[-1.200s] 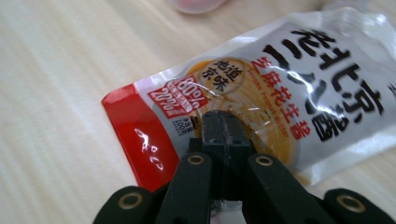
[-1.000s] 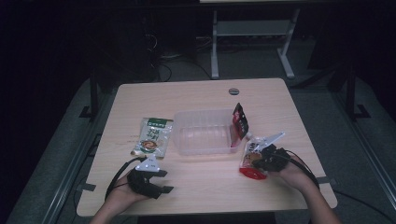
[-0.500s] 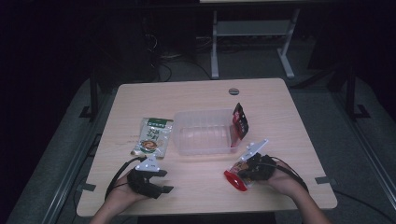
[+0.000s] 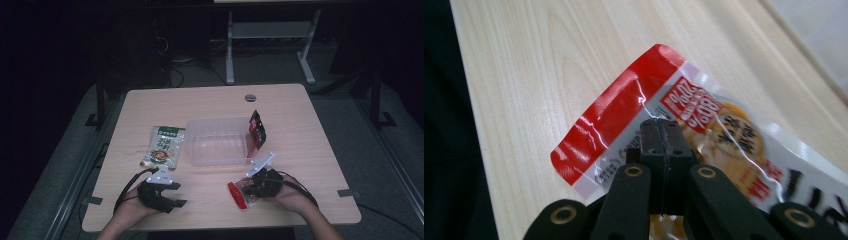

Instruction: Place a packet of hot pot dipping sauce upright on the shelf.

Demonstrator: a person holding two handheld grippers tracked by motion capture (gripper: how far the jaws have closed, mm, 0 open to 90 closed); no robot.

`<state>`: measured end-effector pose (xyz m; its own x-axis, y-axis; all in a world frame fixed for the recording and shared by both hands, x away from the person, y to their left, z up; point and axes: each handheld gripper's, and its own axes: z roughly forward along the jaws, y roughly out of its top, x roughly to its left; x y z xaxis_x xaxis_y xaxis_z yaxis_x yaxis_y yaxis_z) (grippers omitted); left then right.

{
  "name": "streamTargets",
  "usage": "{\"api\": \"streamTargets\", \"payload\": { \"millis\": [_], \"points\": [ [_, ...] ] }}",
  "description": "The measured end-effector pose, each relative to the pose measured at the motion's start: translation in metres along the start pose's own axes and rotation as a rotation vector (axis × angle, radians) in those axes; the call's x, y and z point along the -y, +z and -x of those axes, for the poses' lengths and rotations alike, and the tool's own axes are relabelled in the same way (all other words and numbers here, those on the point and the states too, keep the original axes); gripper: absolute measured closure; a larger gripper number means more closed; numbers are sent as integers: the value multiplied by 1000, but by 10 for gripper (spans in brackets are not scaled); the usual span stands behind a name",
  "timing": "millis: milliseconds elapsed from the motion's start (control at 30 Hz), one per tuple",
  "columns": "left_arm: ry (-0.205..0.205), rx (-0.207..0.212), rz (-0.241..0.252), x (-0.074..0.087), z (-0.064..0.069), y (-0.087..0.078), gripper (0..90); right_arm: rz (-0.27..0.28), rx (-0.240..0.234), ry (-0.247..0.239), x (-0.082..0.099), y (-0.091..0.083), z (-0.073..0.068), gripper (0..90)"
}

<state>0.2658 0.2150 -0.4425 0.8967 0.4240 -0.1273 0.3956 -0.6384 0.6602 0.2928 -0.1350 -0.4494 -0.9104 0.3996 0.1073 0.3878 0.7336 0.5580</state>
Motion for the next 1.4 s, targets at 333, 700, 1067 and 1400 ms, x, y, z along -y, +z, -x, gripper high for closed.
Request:
{"api": "streamTargets", "payload": {
  "millis": [333,700,1067,1400],
  "points": [
    [31,33,45,-25,14,4,621,95,102,176,37,-49,23,899],
    [90,118,63,-74,30,36,898,78,174,319,74,-59,61,899],
    [100,127,37,-101,35,80,898,65,142,326,77,-55,63,900],
    [132,113,-28,-89,32,79,898,80,75,302,65,-46,55,900]
  ]
}}
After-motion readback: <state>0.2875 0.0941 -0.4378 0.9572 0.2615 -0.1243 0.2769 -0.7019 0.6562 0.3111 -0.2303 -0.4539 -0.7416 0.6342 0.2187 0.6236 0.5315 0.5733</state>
